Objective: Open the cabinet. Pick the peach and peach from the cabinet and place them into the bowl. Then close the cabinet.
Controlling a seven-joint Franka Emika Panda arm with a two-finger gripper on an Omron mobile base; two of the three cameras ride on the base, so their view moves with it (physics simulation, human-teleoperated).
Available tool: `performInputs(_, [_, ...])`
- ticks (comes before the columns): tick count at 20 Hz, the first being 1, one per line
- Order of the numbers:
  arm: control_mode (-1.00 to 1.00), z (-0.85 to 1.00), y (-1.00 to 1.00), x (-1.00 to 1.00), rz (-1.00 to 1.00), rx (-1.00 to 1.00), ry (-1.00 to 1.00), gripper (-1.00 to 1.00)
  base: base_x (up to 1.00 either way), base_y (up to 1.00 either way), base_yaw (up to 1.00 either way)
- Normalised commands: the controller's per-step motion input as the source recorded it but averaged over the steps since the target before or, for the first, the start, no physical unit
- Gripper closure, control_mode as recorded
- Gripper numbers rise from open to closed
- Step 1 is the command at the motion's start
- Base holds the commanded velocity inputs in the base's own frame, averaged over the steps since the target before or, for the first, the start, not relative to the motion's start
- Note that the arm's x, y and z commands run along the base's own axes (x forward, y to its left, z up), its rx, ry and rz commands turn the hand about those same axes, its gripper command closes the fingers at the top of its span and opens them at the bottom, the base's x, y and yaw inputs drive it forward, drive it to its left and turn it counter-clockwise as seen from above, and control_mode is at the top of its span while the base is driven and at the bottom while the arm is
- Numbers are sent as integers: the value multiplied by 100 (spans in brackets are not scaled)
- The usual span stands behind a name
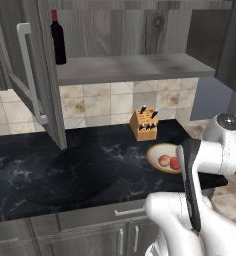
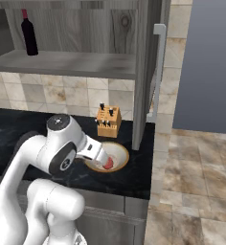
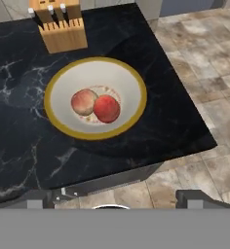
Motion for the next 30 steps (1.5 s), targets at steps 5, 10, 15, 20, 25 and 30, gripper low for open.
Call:
performInputs(5, [-100,42,6,-60,0,0,-6,-100,0,0,0])
performInputs(10, [-100,57,7,-60,0,0,-14,-100,0,0,0])
performInputs(15, [-100,65,16,-57,0,0,-18,-100,0,0,0])
performInputs(20, [-100,69,25,-43,0,0,-12,-100,0,0,0])
performInputs(25, [-100,75,15,-31,0,0,-7,-100,0,0,0])
performInputs(30, [-100,62,0,-46,0,1,0,-100,0,0,0])
